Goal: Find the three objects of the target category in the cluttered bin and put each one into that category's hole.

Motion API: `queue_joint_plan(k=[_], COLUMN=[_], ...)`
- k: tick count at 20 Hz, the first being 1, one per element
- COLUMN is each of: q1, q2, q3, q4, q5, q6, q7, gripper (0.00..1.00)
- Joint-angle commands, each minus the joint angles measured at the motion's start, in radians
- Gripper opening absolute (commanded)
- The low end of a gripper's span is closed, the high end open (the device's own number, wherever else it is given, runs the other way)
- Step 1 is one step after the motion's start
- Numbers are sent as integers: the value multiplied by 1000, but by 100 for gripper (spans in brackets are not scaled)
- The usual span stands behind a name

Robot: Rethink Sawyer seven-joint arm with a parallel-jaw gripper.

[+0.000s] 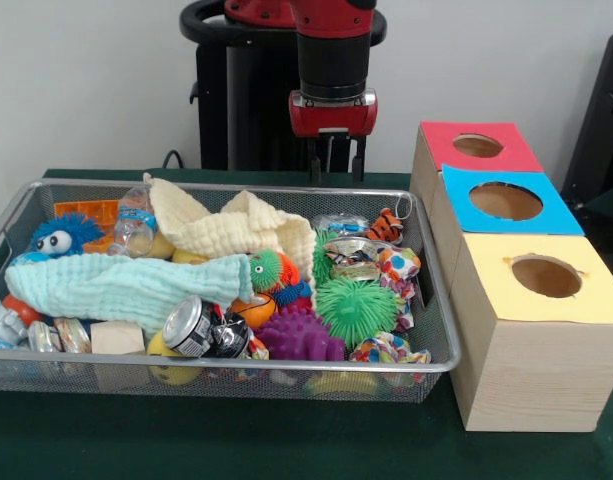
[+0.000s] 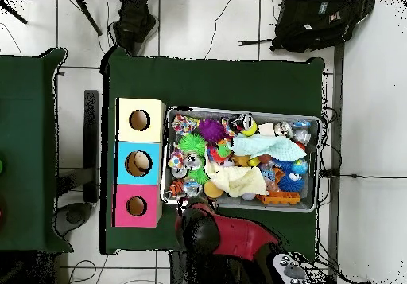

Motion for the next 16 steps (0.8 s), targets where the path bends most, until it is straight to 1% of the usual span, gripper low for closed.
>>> queue_joint_plan(k=[1,9,16], q1=[-9,-14,-30], q2=[13,23,38], q3=[74,79,93], q4=[-76,-71,-88], q5=[-22,-25,-22], q6=[62,36,43], q7=[90,99,91], gripper=[100,100,100])
